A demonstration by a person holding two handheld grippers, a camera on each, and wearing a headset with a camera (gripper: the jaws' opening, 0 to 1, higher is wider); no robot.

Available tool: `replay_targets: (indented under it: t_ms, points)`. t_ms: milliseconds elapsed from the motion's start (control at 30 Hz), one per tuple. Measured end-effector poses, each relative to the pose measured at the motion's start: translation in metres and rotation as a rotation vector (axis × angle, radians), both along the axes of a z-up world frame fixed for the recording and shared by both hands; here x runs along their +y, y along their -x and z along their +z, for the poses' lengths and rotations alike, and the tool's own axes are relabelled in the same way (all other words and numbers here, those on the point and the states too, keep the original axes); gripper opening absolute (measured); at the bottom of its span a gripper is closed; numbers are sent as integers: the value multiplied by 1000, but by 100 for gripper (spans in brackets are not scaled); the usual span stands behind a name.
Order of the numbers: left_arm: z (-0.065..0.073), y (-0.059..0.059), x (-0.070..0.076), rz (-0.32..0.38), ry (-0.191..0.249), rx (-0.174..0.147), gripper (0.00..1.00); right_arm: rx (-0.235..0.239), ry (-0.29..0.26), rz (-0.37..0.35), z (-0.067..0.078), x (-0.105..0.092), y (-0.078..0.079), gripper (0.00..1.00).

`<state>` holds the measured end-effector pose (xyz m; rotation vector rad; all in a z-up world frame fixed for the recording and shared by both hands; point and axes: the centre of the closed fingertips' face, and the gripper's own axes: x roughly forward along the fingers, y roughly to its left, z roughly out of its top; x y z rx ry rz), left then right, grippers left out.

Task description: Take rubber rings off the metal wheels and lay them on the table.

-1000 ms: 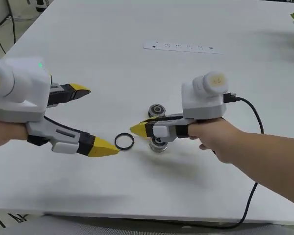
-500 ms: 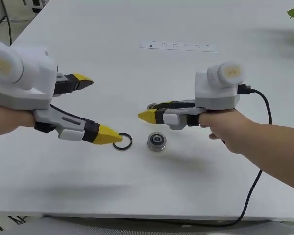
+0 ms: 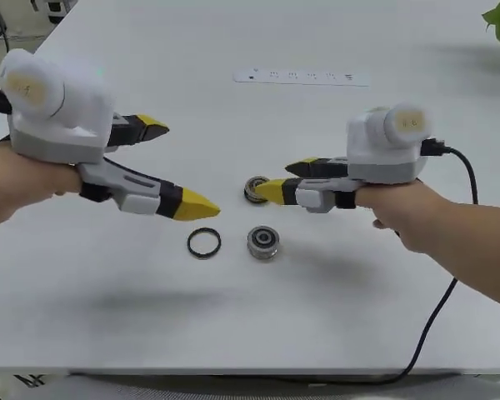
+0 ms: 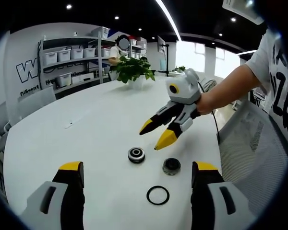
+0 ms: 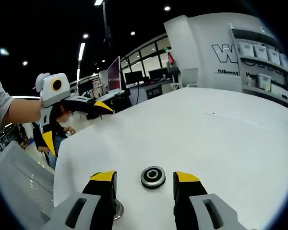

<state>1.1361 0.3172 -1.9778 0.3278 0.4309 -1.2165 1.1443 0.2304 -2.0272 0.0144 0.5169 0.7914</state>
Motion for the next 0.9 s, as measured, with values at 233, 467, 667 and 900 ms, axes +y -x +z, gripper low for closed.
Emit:
replay_targets:
  t_ms: [233, 467, 667, 900]
  points:
    - [-4, -10, -8, -3, -10, 2, 84, -12, 46, 4, -9, -8, -2, 43]
    - [-13, -16, -16, -10, -25, 9, 76, -13, 78, 9, -17, -11, -3, 38]
    - [-24, -18, -22, -14, -45, 24, 72, -4, 84, 8, -23, -11, -3, 35]
    - [-33, -20, -31, -18, -55, 32, 65, 4, 88, 12, -27, -7, -3, 33]
